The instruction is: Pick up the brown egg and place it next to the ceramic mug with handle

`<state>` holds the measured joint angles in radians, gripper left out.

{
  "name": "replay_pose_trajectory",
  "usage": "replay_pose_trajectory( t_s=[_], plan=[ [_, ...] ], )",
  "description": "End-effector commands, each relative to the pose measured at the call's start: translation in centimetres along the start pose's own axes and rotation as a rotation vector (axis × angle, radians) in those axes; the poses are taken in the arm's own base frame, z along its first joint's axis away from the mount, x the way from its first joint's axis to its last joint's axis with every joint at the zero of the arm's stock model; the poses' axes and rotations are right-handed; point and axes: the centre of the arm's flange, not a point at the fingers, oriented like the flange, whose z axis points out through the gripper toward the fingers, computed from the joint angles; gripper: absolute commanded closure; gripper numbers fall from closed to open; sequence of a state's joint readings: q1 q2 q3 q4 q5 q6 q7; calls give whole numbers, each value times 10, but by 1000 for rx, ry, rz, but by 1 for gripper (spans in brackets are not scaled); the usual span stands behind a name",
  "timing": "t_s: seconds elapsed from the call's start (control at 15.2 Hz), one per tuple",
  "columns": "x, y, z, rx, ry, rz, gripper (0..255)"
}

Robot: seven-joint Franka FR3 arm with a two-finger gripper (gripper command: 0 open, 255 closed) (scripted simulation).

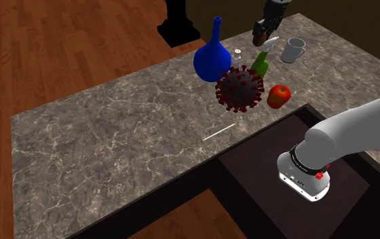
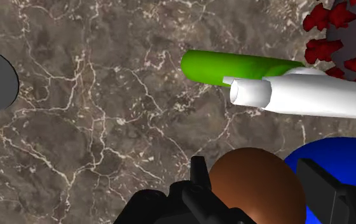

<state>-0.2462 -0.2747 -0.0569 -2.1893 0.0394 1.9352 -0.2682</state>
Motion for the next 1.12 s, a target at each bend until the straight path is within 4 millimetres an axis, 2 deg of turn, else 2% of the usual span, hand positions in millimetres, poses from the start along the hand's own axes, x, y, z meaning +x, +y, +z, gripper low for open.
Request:
replay_pose_trajectory(
  t_s=[0.0,0.86,0.92,1.06],
  plan=[
    [1,27,0,0,0,-1,255],
    [11,198,-8,0,0,-1,255],
    [11,209,-8,0,0,-1,255],
    [11,209,2,0,0,-1,255]
  ],
)
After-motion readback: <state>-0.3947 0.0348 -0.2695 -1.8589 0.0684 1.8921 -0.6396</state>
